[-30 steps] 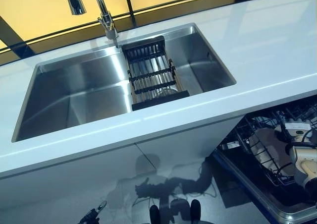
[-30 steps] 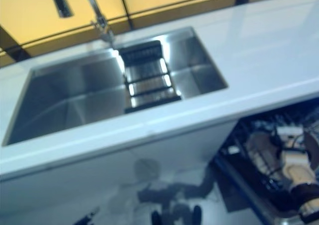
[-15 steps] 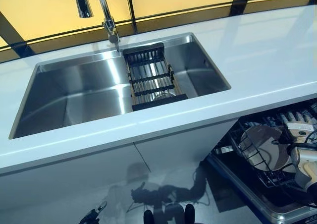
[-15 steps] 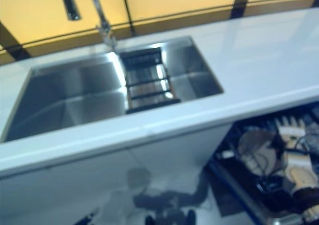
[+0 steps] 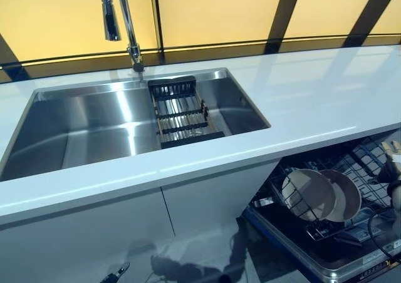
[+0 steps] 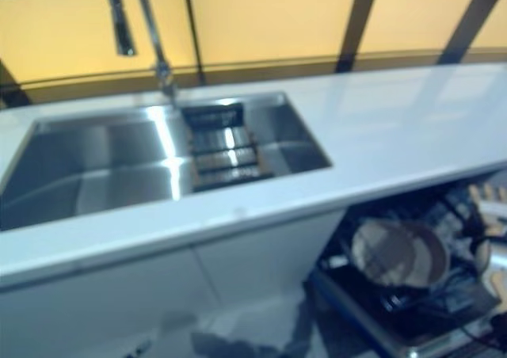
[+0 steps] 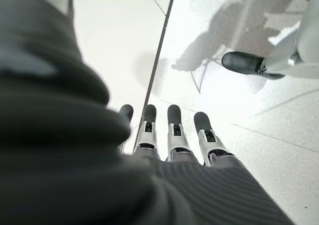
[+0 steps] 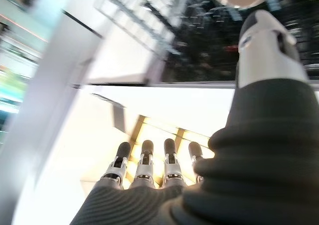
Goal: Take plates into dishwasher
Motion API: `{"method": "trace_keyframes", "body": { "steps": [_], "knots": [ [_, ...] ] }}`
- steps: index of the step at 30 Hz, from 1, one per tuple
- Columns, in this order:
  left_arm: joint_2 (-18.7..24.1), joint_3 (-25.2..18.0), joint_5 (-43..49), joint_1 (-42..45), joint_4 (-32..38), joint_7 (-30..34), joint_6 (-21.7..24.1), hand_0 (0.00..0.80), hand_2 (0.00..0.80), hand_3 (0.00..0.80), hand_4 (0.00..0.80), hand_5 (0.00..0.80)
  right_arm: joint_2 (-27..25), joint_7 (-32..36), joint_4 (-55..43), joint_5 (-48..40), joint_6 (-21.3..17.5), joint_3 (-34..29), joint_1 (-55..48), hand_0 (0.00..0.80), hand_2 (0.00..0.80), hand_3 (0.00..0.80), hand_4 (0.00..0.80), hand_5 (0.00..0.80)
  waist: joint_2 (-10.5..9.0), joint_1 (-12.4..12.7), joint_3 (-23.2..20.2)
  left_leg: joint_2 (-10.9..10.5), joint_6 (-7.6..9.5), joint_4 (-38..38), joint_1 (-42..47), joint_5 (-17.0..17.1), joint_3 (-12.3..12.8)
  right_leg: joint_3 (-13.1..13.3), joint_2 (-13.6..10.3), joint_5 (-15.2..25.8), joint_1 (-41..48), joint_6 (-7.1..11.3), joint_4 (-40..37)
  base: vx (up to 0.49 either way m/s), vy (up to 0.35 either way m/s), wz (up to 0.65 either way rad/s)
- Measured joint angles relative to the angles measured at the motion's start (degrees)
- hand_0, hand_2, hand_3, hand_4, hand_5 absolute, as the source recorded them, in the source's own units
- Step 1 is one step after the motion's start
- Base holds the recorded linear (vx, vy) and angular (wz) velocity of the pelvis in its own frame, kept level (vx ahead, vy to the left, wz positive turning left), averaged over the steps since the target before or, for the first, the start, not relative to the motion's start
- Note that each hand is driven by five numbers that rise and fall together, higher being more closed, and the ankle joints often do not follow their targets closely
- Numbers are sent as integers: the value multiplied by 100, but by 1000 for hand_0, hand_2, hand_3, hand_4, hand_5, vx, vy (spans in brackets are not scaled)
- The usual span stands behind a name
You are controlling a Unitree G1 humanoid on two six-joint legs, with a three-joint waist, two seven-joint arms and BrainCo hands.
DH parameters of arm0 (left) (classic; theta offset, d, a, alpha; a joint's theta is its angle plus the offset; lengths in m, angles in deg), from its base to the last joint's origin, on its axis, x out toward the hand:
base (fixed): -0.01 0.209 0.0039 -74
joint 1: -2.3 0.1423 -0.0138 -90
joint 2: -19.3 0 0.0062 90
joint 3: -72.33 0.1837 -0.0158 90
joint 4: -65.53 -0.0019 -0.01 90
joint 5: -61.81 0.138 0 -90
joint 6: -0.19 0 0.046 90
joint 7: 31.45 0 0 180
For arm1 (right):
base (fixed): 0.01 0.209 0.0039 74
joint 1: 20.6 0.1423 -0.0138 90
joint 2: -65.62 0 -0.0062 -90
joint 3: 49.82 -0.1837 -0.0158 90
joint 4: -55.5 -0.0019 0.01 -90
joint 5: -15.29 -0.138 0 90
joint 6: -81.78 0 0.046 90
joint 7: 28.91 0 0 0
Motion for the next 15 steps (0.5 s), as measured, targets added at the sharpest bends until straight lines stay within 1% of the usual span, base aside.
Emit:
{"method": "trace_keyframes", "body": {
  "steps": [1, 3, 6, 10, 13, 15],
  "knots": [
    [0, 0, 0, 0, -23, 0, 0, 0, 0, 0, 0, 0, -8, 28, 6, -8, 44, -26, -6, 0, 0, 0, 0, 0, 0, -12, -6, 1, 1, -1, 7, 0, 17, 11, 1, 4, 0, 2, 0, -20, 57, -15],
    [3, -1, -4, -20, -92, 4, 0, 0, 0, 0, 0, 0, -73, 83, 34, -189, 184, -63, -27, 0, 0, 0, 0, 0, 1, -21, -7, 8, -1, -17, 71, -13, 126, 102, 17, 16, 8, 20, 0, -21, 62, -23],
    [4, -2, -18, -68, -105, 4, 9, 0, 0, 0, 0, 0, -75, 100, 196, -401, 318, -245, -265, 0, 0, 0, 0, 0, -8, -29, -89, 14, -8, -22, 81, -21, 168, 151, 26, 14, -2, 23, -2, -22, 55, -10],
    [27, -19, -47, -129, -107, -39, 15, 0, 0, 0, 0, 0, -73, 93, 764, -794, 445, -440, -584, 0, 0, 0, 0, 0, -42, -28, -135, 17, -10, -22, 86, -22, 183, 160, 31, 17, 0, 23, -2, -27, 58, -2],
    [70, -20, -58, -115, -160, -92, 12, 0, 0, 0, 0, 0, -42, 94, 1190, -1297, 596, -473, -675, 0, 0, 0, 0, 0, -67, -33, -143, 13, -10, -22, 108, -22, 220, 191, 36, 26, 4, 25, 3, -10, 85, -6],
    [108, -22, -30, -121, -197, -95, 10, 0, 0, 0, 0, 0, 77, 90, 1428, -1639, 685, -499, -682, 0, 0, 0, 0, 0, -99, -31, -130, 14, -14, -19, 171, -33, 268, 231, 49, 72, 40, 0, 20, -34, 77, -11]
  ]
}}
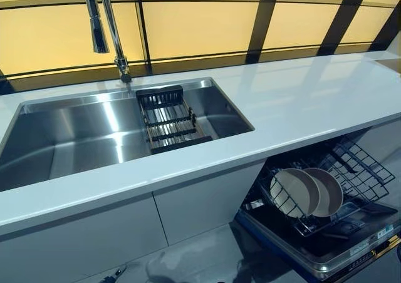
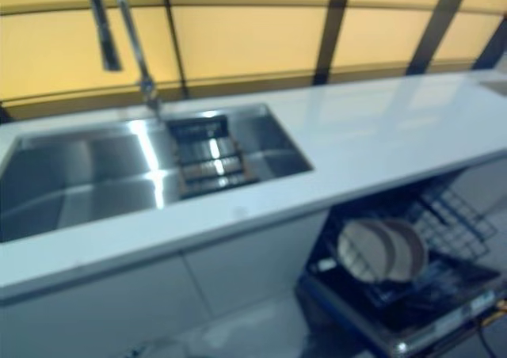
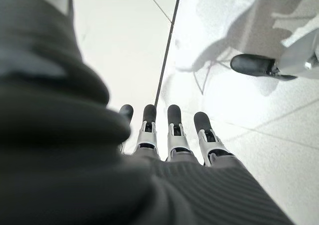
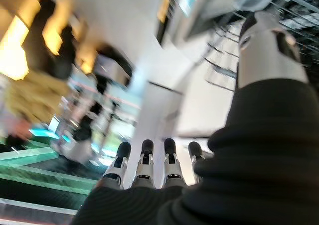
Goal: Take plates into dishwasher
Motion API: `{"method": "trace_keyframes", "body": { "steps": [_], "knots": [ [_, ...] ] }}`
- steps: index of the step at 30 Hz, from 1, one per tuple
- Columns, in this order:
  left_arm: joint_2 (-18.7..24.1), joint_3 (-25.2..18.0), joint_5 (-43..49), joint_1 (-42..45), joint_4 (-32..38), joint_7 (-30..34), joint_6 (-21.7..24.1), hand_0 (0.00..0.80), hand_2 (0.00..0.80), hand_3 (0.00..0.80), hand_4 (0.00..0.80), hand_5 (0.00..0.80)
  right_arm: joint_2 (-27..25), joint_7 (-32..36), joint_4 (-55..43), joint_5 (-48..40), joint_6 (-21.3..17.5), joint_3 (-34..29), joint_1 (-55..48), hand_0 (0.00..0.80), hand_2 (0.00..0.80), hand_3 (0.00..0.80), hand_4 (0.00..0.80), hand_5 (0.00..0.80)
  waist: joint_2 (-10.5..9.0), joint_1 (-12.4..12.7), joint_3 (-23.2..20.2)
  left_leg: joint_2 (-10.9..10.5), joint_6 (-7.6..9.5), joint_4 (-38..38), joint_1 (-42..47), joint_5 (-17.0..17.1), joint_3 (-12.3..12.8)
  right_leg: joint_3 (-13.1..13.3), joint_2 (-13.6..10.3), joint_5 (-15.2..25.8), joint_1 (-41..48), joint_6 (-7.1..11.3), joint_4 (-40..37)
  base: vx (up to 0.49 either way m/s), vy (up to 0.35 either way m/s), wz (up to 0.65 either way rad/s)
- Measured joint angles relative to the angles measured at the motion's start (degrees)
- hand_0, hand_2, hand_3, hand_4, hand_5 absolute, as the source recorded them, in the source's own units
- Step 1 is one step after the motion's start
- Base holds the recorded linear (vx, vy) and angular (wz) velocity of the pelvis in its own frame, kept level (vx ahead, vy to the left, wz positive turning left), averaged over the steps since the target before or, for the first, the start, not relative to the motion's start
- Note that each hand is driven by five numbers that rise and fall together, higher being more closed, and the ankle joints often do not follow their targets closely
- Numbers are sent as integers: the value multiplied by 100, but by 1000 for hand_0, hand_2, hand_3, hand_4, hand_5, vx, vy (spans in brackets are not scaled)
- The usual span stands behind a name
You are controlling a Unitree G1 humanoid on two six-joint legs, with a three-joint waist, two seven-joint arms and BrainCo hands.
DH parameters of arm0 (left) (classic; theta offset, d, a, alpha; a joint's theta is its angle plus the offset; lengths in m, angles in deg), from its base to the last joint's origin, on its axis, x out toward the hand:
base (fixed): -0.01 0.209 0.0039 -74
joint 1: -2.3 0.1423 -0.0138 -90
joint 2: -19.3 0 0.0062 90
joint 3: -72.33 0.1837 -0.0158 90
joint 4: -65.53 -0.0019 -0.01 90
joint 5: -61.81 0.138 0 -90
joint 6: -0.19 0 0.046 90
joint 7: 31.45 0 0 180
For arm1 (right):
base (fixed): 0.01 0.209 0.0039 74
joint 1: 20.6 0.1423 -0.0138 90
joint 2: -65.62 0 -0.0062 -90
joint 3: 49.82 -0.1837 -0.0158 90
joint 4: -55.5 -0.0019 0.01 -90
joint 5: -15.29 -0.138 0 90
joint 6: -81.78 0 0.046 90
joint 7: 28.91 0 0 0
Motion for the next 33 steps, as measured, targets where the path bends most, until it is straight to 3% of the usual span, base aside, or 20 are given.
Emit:
{"method": "trace_keyframes", "body": {
  "steps": [3, 5, 6, 8, 9, 11, 12, 15, 16, 17, 19, 22, 24, 26, 27, 33],
  "knots": [
    [174, 7, 42, -49, 5, 3, -22, 0, 0, 0, 0, 0, 439, -4, 381, -482, -3, -178, -109, 0, 0, 0, 0, 0, -130, 22, 53, -14, -3, 25, -2, -20, 104, 50, 37, 157, -67, 98, 18, -252, 6, -24],
    [326, 5, 37, -78, 31, -8, -58, 0, 0, 0, 0, 0, 723, -18, 834, -790, -60, -178, 104, 0, 0, 0, 0, 0, -87, 52, 158, 124, 69, 2, -140, 15, 290, 97, 113, 514, -316, 614, 2, -325, -59, -60],
    [413, 12, 21, -148, 75, -27, -70, 0, 0, 0, 0, 0, 845, -22, 1047, -989, -96, -179, 210, 0, 0, 0, 0, 0, 3, 52, 266, 235, 123, -3, -241, 60, 341, -16, 122, 646, -452, 824, 109, -303, -135, -24],
    [536, 13, -9, -318, 63, -77, -119, 0, 0, 0, 0, 0, 1088, -1, 1722, -1600, -107, -195, 232, 0, 0, 0, 0, 0, 208, 51, 385, 493, 226, 11, -483, 185, 363, -551, -43, 95, -793, 398, 1485, -250, -255, -2],
    [624, 19, -43, -442, 45, -87, -144, 0, 0, 0, 0, 0, 1185, 51, 2067, -1988, -122, -194, 240, 0, 0, 0, 0, 0, 242, 148, 404, 605, 237, 65, -581, 192, 378, -661, -244, -250, -885, 294, 2298, -270, -476, -20],
    [842, -3, -167, -537, -33, -121, -169, 0, 0, 0, 0, 0, 1394, 104, 2523, -2552, -154, -195, 285, 0, 0, 0, 0, 0, 153, 210, 376, 592, 154, 394, -885, 233, 297, -662, -693, -627, -721, 324, 2839, -338, -592, 1],
    [972, 6, -247, -626, -88, -128, -187, 0, 0, 0, 0, 0, 1521, 112, 2640, -2812, -178, -169, 305, 0, 0, 0, 0, 0, 11, 221, 368, 582, 82, 618, -1141, 233, 91, -696, -818, -746, -500, 384, 2574, -316, -610, 6],
    [1197, -269, -392, -715, -148, -143, -273, 0, 0, 0, 0, 0, 1866, 295, 2992, -3372, -255, -18, 733, 0, 0, 0, 0, 0, -297, 625, 524, 645, -72, 932, -1347, 209, -6, -1159, -688, -635, 371, 435, 601, -261, -519, -52],
    [1189, -315, -496, -700, -159, -164, -291, 0, 0, 0, 0, 0, 1872, 404, 2974, -3576, -282, 20, 824, 0, 0, 0, 0, 0, -303, 674, 534, 688, -163, 1016, -1425, 231, -82, -1350, -609, -663, 514, 461, 255, -254, -417, -31],
    [1151, -420, -582, -710, -126, -177, -287, 0, 0, 0, 0, 0, 1880, 483, 2966, -3768, -280, 18, 904, 0, 0, 0, 0, 0, -266, 660, 560, 736, -371, 1060, -1518, 296, -187, -1470, -508, -753, 596, 480, 0, -171, -242, 10],
    [975, -450, -713, -735, -51, -225, -275, 0, 0, 0, 0, 0, 1896, 617, 2939, -4003, -273, 11, 903, 0, 0, 0, 0, 0, -53, 650, 565, 996, -483, 905, -1587, 433, -407, -1510, -213, -816, 530, 292, 15, -151, -150, 17],
    [618, -466, -710, -598, -45, -256, -266, 0, 0, 0, 0, 0, 1927, 697, 2981, -4280, -271, -215, 685, 0, 0, 0, 0, 0, 24, 641, 561, 989, -376, 642, -1485, 517, -634, -1517, -35, -764, 521, 134, 19, -109, -66, 0],
    [441, -451, -708, -567, -45, -251, -242, 0, 0, 0, 0, 0, 1933, 692, 3000, -4409, -288, -402, 500, 0, 0, 0, 0, 0, 26, 629, 553, 982, -313, 487, -1370, 653, -633, -1512, -16, -747, 546, 102, 20, -76, -15, -3],
    [359, -451, -702, -571, 20, -250, -157, 0, 0, 0, 0, 0, 1962, 682, 3007, -4433, -293, -495, 366, 0, 0, 0, 0, 0, -29, 607, 573, 949, -488, 360, -1274, 761, -610, -1494, -43, -744, 564, 123, 19, -59, -8, -4],
    [360, -451, -699, -584, 41, -250, -141, 0, 0, 0, 0, 0, 1979, 683, 3020, -4430, -295, -513, 349, 0, 0, 0, 0, 0, -47, 594, 574, 931, -494, 355, -1272, 762, -611, -1494, -61, -747, 565, 133, 19, -71, -15, -1],
    [674, -448, -629, -834, 80, -257, -249, 0, 0, 0, 0, 0, 2076, 704, 3158, -4424, -344, -628, 546, 0, 0, 0, 0, 0, -58, 472, 575, 755, -532, 386, -1080, 695, -613, -1503, -292, -790, 740, 297, 88, -153, -104, 4]
  ]
}}
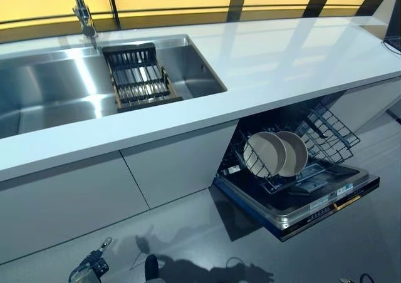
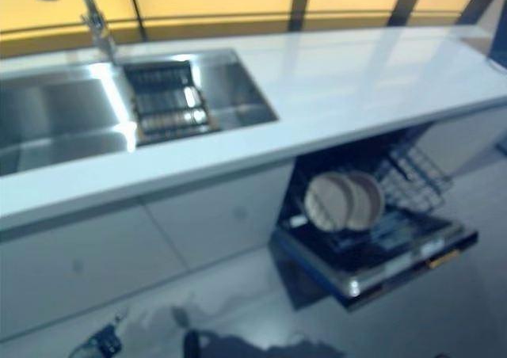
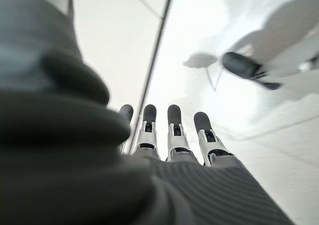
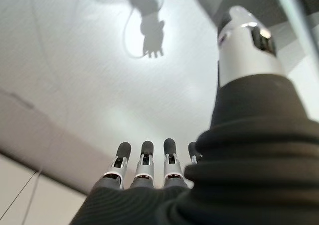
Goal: Take plates into dishwasher
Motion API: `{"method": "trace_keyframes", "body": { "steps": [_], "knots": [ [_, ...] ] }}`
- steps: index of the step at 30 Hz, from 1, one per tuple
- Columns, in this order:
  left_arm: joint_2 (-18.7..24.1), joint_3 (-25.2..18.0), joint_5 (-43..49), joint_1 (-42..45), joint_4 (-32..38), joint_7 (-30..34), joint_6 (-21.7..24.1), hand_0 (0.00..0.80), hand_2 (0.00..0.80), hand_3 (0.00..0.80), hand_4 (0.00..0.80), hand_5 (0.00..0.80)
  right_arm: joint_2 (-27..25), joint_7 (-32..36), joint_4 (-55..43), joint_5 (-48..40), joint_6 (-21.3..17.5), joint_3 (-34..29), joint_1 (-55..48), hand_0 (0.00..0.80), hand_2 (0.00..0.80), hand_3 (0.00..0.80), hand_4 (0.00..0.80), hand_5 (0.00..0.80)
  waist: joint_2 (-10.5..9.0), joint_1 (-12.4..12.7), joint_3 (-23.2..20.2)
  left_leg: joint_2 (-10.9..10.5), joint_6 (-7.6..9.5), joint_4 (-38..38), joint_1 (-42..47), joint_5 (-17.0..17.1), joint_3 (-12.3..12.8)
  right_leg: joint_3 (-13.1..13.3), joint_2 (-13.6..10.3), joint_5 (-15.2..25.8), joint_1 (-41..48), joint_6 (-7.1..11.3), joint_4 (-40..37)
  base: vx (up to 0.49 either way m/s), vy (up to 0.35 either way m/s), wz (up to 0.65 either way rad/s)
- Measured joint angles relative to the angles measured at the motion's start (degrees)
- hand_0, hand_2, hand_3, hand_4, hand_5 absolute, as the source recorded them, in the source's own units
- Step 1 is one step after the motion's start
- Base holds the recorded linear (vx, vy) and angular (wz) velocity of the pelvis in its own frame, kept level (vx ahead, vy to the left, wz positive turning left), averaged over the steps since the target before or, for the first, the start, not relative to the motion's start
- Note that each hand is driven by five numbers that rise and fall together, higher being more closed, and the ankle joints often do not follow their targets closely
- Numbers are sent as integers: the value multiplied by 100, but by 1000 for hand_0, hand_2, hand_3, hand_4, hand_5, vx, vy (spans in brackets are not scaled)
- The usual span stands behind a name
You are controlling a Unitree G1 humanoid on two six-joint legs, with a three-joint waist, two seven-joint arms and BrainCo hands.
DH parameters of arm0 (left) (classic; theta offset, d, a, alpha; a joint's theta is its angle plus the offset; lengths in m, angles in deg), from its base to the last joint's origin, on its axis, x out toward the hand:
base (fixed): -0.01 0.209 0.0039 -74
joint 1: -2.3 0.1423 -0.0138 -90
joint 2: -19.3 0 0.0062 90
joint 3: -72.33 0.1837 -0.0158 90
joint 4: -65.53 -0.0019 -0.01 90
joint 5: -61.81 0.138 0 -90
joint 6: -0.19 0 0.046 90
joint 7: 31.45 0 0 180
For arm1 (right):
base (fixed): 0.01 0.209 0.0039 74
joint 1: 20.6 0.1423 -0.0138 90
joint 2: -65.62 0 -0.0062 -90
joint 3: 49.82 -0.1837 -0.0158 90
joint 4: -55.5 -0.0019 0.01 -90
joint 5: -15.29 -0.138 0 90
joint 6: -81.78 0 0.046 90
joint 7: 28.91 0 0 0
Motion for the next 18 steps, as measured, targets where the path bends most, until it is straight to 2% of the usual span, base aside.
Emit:
{"method": "trace_keyframes", "body": {
  "steps": [3, 5, 8, 9, 11, 12, 14, 15, 16, 18],
  "knots": [
    [342, 86, 226, -169, -31, -4, -257, 0, 0, 0, 0, 0, -16, -3, -24, -9, -6, 8, 117, 0, 0, 0, 0, 0, 104, -5, 60, 64, -1, 151, -80, -13, -12, 8, -22, -214, -226, -25, 493, -352, -284, 1],
    [487, 83, 213, -236, -174, -31, -291, 0, 0, 0, 0, 0, -113, 25, -60, -13, -2, 24, 208, 0, 0, 0, 0, 0, 227, -17, 129, 131, 2, 241, -134, -45, -47, 29, -86, -600, -598, -107, 1234, -258, -374, 0],
    [447, -93, 122, 57, -205, -150, -263, 0, 0, 0, 0, 0, -345, 132, -74, -10, 23, 24, 265, 0, 0, 0, 0, 0, 436, -63, 190, 175, -52, 73, 110, 54, -22, 97, -11, -828, -651, -195, 1690, -193, -333, -6],
    [393, -268, 32, 169, -184, -196, -231, 0, 0, 0, 0, 0, -433, 127, -90, -15, 45, 21, 271, 0, 0, 0, 0, 0, 491, -134, 189, 216, -68, 64, 112, 78, -33, 93, 13, -913, -694, -233, 1785, -167, -275, 5],
    [229, -422, -62, 451, -192, -256, -149, 0, 0, 0, 0, 0, -533, -9, -118, -156, 67, 10, 219, 0, 0, 0, 0, 0, 627, -135, 195, 296, -4, 90, 85, 191, -51, 89, 129, -1023, -739, -313, 1961, -169, -217, 14],
    [103, -430, -69, 503, -224, -257, -124, 0, 0, 0, 0, 0, -538, -100, -155, -235, 65, -28, 96, 0, 0, 0, 0, 0, 665, -158, 205, 310, 91, 112, 72, 285, -7, 86, 154, -1095, -758, -395, 2006, -154, -110, 28],
    [-108, -420, -81, 514, -231, -245, -120, 0, 0, 0, 0, 0, -510, -207, -151, -323, 69, -35, -66, 0, 0, 0, 0, 0, 611, -141, 236, 238, 92, 190, -44, 728, 6, 173, 79, -1173, -807, -539, 2063, -127, -30, 20],
    [-181, -420, -81, 557, -265, -238, -119, 0, 0, 0, 0, 0, -489, -252, -119, -340, 48, -40, -67, 0, 0, 0, 0, 0, 510, -106, 248, 128, 111, 368, -84, 772, -9, 192, -53, -1134, -822, -628, 2037, -109, 48, -8],
    [-230, -419, -82, 597, -345, -239, -131, 0, 0, 0, 0, 0, -435, -311, -67, -346, 15, -58, -51, 0, 0, 0, 0, 0, 369, -68, 199, -35, 253, 1114, -219, 206, 108, 170, -187, -1016, -778, -592, 1873, -102, 80, -16],
    [-289, -415, -86, 602, -343, -236, -118, 0, 0, 0, 0, 0, -458, -364, -80, -357, -10, -87, -63, 0, 0, 0, 0, 0, 378, -47, 139, -246, 389, 1940, -196, -552, 326, 148, -199, -752, -658, -574, 1481, -126, 126, 5]
  ]
}}
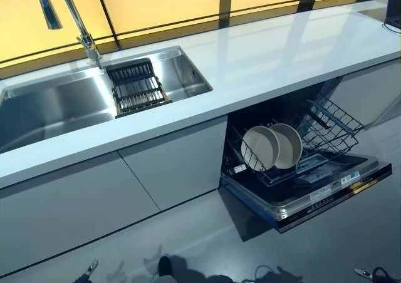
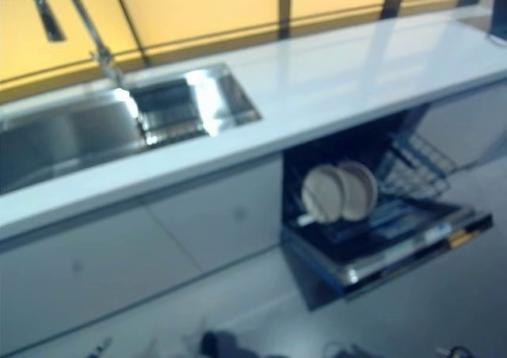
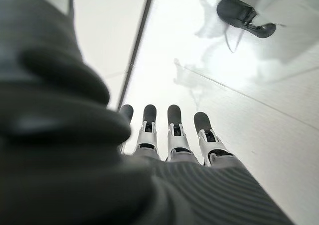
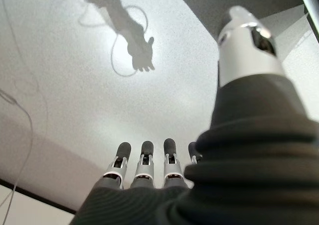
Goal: Take plates into dishwasher
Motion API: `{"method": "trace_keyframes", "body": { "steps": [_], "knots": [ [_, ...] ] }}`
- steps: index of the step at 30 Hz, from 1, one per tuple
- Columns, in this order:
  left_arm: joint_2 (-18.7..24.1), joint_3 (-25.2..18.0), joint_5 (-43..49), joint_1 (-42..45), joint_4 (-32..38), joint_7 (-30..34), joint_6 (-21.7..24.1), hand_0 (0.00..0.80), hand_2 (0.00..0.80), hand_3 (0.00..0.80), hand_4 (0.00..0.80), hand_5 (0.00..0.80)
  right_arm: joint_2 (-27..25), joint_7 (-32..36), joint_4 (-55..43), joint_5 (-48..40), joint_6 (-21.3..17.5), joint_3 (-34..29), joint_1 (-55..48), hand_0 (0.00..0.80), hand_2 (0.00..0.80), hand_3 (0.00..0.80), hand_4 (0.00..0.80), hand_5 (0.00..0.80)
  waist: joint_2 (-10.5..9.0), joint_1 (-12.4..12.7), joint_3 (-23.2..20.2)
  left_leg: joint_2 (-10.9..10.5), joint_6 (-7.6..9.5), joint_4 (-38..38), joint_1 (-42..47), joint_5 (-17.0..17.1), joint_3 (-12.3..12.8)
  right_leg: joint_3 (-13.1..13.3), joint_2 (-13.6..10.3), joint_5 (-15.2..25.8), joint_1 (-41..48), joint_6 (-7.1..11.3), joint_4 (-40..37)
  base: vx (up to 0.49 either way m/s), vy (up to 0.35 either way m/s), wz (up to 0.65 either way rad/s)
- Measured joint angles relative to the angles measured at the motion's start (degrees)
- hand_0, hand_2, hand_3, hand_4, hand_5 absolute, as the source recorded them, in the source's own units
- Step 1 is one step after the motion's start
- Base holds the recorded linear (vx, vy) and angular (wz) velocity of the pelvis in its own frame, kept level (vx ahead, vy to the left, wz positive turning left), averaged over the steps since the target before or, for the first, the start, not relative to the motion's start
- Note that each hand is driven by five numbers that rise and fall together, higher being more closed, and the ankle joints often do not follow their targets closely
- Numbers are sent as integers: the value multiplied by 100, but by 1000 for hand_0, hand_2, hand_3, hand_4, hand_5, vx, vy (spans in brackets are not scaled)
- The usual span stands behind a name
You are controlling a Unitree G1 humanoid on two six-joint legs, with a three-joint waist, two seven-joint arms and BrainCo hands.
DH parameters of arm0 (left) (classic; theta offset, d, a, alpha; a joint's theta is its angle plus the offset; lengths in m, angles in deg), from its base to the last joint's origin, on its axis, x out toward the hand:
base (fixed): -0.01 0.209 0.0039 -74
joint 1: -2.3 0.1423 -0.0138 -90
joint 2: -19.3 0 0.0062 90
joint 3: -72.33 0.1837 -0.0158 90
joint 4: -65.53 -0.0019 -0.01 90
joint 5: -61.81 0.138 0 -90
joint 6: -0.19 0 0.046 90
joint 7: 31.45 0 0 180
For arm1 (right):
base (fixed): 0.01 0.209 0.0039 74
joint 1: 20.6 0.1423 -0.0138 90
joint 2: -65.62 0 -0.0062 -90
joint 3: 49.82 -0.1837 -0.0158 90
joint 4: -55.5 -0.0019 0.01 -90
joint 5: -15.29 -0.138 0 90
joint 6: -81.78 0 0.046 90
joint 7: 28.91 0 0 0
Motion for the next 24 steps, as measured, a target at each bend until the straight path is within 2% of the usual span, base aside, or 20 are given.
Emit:
{"method": "trace_keyframes", "body": {
  "steps": [1, 2, 3, 5, 6, 7, 8, 9, 13, 16, 18, 19, 20, 21, 22, 24],
  "knots": [
    [-5, -2, -5, -19, 2, 35, 10, 0, 0, 0, 0, 0, -2, -19, -4, 3, -14, -18, 0, 0, 0, 0, 0, 0, 36, -56, -29, -100, 99, 230, 37, -284, 44, -73, 25, 67, 34, -19, -90, -125, 150, 26],
    [-1, -5, -5, -41, 2, 77, 16, 0, 0, 0, 0, 0, 2, -18, -6, 6, -19, -21, 5, 0, 0, 0, 0, 0, 41, -102, -32, -145, 132, 340, 105, -428, 132, -123, 27, 74, 19, -27, -99, -121, 183, 33],
    [-10, -3, -4, -130, 2, 159, 15, 0, 0, 0, 0, 0, 1, -18, -6, 16, -23, -65, -21, 0, 0, 0, 0, 0, 60, -118, -53, -206, 123, 457, 254, -704, 323, -202, 40, 74, -4, -28, -105, -154, 271, 34],
    [-46, 14, 4, -291, -3, 376, 13, 0, 0, 0, 0, 0, -5, -26, -19, 16, -44, -145, -84, 0, 0, 0, 0, 0, 147, -165, -134, -319, 142, -35, 606, -1011, 443, -309, 123, 74, -76, -27, -66, -217, 275, 43],
    [-52, 22, 8, -369, -48, 484, 13, 0, 0, 0, 0, 0, 2, -34, -68, 12, -49, -144, -86, 0, 0, 0, 0, 0, 223, -284, -194, -400, 147, -577, 733, -1001, 384, -385, 184, 75, -136, -27, -18, -194, 158, 71],
    [-51, 50, 22, -497, -79, 544, 3, 0, 0, 0, 0, 0, 2, -44, -143, -3, -49, -140, -124, 0, 0, 0, 0, 0, 262, -385, -225, -418, 162, -906, 809, -983, 176, -358, 209, 73, -235, -25, 70, -176, 135, 84],
    [-18, 148, 61, -562, -43, 591, -14, 0, 0, 0, 0, 0, -2, -64, -145, -45, -37, -143, -154, 0, 0, 0, 0, 0, 278, -410, -249, -443, 169, -1172, 879, -972, 62, -282, 228, 73, -328, -24, 108, -137, 108, 47],
    [31, 276, 61, -591, -45, 625, -37, 0, 0, 0, 0, 0, -3, -78, -141, -63, -39, -144, -106, 0, 0, 0, 0, 0, 213, -385, -262, -490, 108, -1302, 891, -925, 66, -171, 230, 113, -389, 48, 89, -145, 88, 9],
    [74, 417, 60, -478, -345, 665, -137, 0, 0, 0, 0, 0, 21, -69, -59, -74, -157, -142, -23, 0, 0, 0, 0, 0, -2, -366, -307, -617, 261, -1315, 881, -880, 108, 388, 203, 304, -401, 313, -90, -143, -14, -8],
    [318, 363, 58, -344, -372, 667, -303, 0, 0, 0, 0, 0, 204, -11, 36, -76, -165, -140, -29, 0, 0, 0, 0, 0, -108, -233, -276, -539, 307, -1251, 799, -880, 318, 473, 220, 634, -397, 292, -494, -130, -153, -28],
    [342, 350, 56, -376, -412, 664, -333, 0, 0, 0, 0, 0, 266, -24, 121, -77, -188, -142, -5, 0, 0, 0, 0, 0, 79, -199, -152, -284, 332, -1083, 658, -871, 323, 465, 88, 509, -479, 132, -297, -176, -287, -19],
    [309, 346, 46, -376, -395, 676, -417, 0, 0, 0, 0, 0, 301, -44, 137, -83, -190, -140, 9, 0, 0, 0, 0, 0, 279, -117, -97, -100, 313, -951, 523, -872, 304, 432, -197, 561, -538, 229, -264, -215, -487, -21],
    [344, 343, 38, -392, -375, 669, -444, 0, 0, 0, 0, 0, 365, -103, 137, -88, -200, -138, 12, 0, 0, 0, 0, 0, 266, -78, -69, -71, 257, -843, 419, -910, 321, 437, -432, 609, -650, 302, -170, -160, -485, -24],
    [410, 330, -1, -369, -330, 662, -432, 0, 0, 0, 0, 0, 480, -178, 128, -97, -214, -136, 40, 0, 0, 0, 0, 0, 197, -74, -19, -14, 218, -713, 304, -918, 322, 437, -580, 660, -698, 385, -179, -130, -498, -22],
    [485, 322, -13, -370, -315, 663, -430, 0, 0, 0, 0, 0, 623, -219, 126, -106, -216, -134, 103, 0, 0, 0, 0, 0, 74, -58, 41, 6, 193, -608, 226, -923, 324, 423, -608, 720, -712, 446, -267, -104, -339, -4],
    [520, 283, -43, -351, -180, 607, -433, 0, 0, 0, 0, 0, 820, -316, 100, -343, -246, -127, 100, 0, 0, 0, 0, 0, -240, -45, 81, -46, 31, -417, 28, -923, 279, 445, -516, 839, -674, 540, -440, -153, -320, 14]
  ]
}}
